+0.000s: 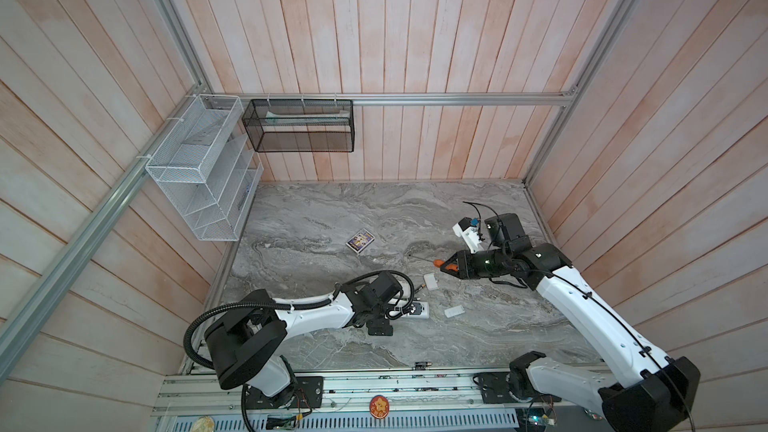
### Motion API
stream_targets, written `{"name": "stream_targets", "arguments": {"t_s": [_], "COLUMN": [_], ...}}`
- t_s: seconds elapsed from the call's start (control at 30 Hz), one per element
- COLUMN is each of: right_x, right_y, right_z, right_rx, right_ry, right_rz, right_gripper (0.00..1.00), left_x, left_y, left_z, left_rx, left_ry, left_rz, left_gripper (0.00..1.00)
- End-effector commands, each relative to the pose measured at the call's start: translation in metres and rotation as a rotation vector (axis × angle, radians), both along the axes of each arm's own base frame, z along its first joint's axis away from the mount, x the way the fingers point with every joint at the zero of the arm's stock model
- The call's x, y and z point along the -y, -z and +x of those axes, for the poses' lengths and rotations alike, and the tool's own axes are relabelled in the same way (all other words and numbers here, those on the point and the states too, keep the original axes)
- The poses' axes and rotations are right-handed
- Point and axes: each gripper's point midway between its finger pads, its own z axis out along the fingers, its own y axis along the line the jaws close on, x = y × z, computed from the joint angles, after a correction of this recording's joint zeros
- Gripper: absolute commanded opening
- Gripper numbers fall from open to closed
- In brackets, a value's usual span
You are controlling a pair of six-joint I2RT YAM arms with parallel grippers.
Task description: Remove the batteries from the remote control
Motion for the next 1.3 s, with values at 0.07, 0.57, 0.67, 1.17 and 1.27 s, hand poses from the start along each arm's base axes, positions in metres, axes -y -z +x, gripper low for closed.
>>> {"name": "stream_targets", "arguments": {"t_s": [0.07, 0.57, 0.67, 1.17, 1.27], "right_x": [-0.002, 0.014, 0.019, 0.019, 0.012], "right_y": [-0.037, -0.088, -0.097, -0.124, -0.124], "right_z": [0.027, 0.062, 0.062, 0.053, 0.049], "right_rx": [0.174, 0.477, 0.531, 0.691, 0.682], "right_ry": [0.022, 0.154, 0.173, 0.190, 0.164], "right_rz": [0.029, 0.013, 0.013, 0.139, 0.194], "right_gripper": [0.00, 0.00, 0.00, 0.00, 0.00], "left_x": [-0.026, 0.000, -0.005, -0.013, -0.007], "left_y": [-0.012, -0.197, -0.236, -0.293, -0.296], "left_z": [-0.007, 0.037, 0.046, 0.073, 0.074], "left_rx": [-0.026, 0.117, 0.073, -0.854, -0.967], "left_ry": [-0.041, -0.302, -0.399, -0.712, -0.686], "left_rz": [0.018, -0.607, -0.798, -1.575, -1.649], "left_gripper": [1.00, 1.00, 1.00, 1.00, 1.00]}}
